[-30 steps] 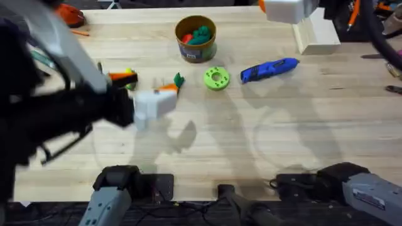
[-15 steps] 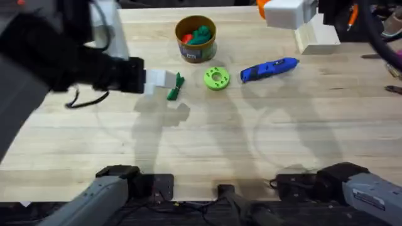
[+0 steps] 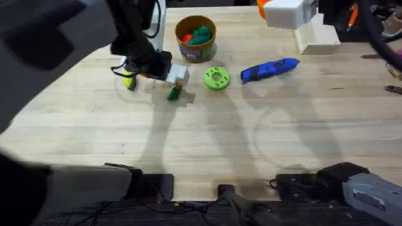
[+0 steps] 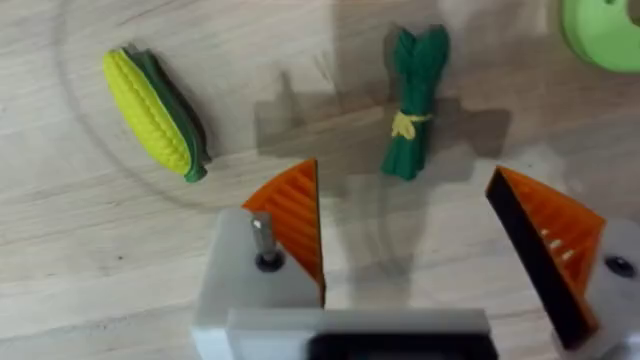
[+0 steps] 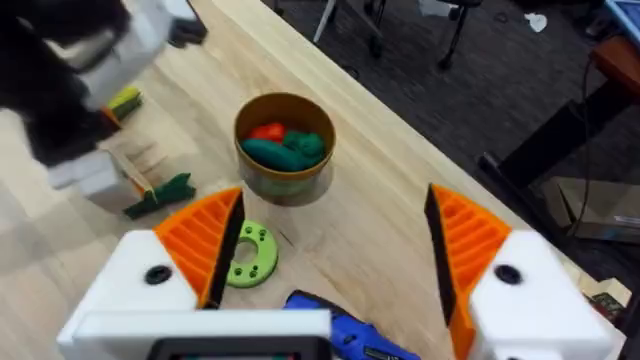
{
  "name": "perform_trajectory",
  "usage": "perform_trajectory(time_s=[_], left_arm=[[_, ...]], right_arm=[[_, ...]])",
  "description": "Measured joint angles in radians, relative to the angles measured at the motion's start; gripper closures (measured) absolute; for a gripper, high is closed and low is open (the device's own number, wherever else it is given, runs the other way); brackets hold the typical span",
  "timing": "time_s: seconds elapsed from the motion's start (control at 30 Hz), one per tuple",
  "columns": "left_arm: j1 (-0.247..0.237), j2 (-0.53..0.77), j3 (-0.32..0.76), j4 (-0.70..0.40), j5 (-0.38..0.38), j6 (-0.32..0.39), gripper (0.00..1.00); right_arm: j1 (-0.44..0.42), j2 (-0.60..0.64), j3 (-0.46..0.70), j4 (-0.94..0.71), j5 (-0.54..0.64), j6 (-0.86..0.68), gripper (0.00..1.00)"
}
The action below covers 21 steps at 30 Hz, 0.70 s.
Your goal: Pick up the gripper from the table and insert it into the empty holder that is missing its gripper. Then pick up a screw, insert it into the mounting hole, and use the screwdriver to tighten it. Finally, clean up the table by picking up the vegetable and placing it into the bucket.
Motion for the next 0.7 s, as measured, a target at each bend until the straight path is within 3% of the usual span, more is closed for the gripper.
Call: perform_trajectory(time_s=[0.17,0.37,0.7], left_arm=[[-0.01,0.101,0.002,0.057,-0.012,-0.016,0.013],[-0.07,0.191,0.002,0.089,-0.012,-0.036,0.013],[-0.077,0.277,0.013,0.093,-0.028,-0.058,0.009]], right_arm=[[0.0,0.0,0.0,0.0,0.0,0.0,0.01],[0.0,0.0,0.0,0.0,0.0,0.0,0.01],[0.0,0.0,0.0,0.0,0.0,0.0,0.01]])
